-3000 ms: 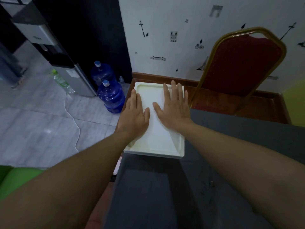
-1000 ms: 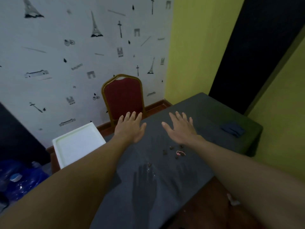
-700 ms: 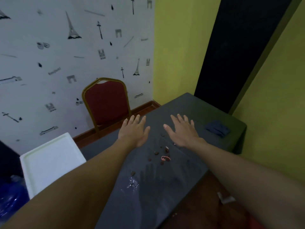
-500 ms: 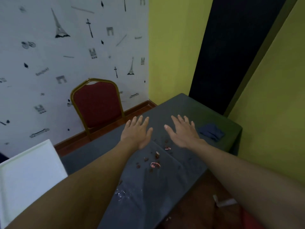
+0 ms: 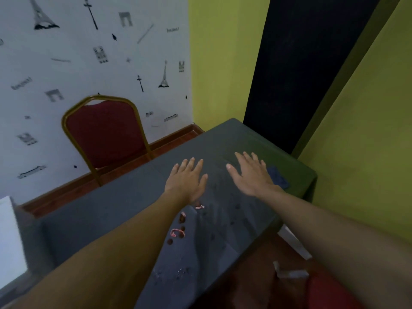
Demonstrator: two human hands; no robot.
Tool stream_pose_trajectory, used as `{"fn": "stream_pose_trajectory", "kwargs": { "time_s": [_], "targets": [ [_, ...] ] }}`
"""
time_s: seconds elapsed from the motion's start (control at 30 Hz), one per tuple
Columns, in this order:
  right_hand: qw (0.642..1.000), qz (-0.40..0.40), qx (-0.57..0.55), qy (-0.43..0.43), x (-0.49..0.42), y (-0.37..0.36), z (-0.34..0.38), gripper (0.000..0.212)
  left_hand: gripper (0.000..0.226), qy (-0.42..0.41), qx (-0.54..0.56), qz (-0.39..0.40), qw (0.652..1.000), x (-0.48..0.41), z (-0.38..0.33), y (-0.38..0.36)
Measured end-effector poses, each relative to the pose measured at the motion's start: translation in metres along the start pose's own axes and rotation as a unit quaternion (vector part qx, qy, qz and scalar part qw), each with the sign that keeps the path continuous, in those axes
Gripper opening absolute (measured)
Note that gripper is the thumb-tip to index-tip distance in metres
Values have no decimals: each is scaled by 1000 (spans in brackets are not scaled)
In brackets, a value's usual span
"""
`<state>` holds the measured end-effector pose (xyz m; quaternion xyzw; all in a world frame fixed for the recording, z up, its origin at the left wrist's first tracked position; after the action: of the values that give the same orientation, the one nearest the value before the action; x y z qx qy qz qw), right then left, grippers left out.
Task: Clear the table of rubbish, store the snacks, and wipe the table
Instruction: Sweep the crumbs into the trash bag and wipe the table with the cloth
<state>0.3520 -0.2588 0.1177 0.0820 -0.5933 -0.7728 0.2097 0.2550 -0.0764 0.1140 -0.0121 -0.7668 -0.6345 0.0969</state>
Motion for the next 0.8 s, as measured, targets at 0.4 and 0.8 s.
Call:
{"fn": "stream_pose_trajectory", "kwargs": {
  "time_s": [0.4, 0.8],
  "targets": [
    [999, -9, -20, -45, -29, 3, -31, 69, 63, -27, -15, 12, 999, -56, -9, 5],
    [996, 24, -21, -86, -49, -26, -84, 67, 64, -30, 29, 107, 993, -96, -31, -51]
  ]
}}
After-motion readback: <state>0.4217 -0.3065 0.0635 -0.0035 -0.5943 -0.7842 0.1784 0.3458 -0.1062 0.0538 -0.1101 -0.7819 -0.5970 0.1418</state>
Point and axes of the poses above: each hand's wrist, its own x-axis away from the middle knuckle, its own y-axis out of the back of the hand, z = x × y, the point moved 3 cm from there along -x, towards the middle knuckle, and after that the axes turned 3 degrees about -y, right-handed, at the moved point
